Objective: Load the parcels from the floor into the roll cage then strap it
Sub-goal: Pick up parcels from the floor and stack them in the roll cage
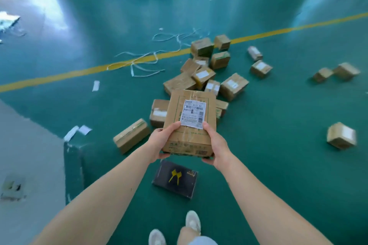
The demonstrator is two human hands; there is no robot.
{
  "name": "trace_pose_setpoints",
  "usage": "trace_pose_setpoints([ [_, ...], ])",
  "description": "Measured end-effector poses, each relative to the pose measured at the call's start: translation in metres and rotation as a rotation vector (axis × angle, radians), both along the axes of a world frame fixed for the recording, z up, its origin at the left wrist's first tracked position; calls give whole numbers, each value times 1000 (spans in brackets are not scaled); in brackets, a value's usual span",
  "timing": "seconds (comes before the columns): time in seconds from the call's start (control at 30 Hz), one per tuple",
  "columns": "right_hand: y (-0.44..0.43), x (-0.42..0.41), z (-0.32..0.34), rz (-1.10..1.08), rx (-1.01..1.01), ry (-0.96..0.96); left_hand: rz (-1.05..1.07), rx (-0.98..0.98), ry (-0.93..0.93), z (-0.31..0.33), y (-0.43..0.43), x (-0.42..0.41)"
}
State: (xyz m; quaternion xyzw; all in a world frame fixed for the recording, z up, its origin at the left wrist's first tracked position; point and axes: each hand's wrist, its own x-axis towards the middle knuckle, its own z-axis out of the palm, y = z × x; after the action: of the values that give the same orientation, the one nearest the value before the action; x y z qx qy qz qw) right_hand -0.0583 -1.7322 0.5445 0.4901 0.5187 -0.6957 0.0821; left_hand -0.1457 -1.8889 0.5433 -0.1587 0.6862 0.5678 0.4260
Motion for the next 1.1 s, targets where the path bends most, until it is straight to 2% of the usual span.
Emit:
trace_pose_setpoints([
  [0.27,148,84,43,-297,64,91,-307,48,85,46,181,41],
  [0.6,358,193,67,-543,130,147,-604,131,144,69,428,119],
  [1.1,537,371,64,-1246,151,169,-1278,194,96,79,726,277],
])
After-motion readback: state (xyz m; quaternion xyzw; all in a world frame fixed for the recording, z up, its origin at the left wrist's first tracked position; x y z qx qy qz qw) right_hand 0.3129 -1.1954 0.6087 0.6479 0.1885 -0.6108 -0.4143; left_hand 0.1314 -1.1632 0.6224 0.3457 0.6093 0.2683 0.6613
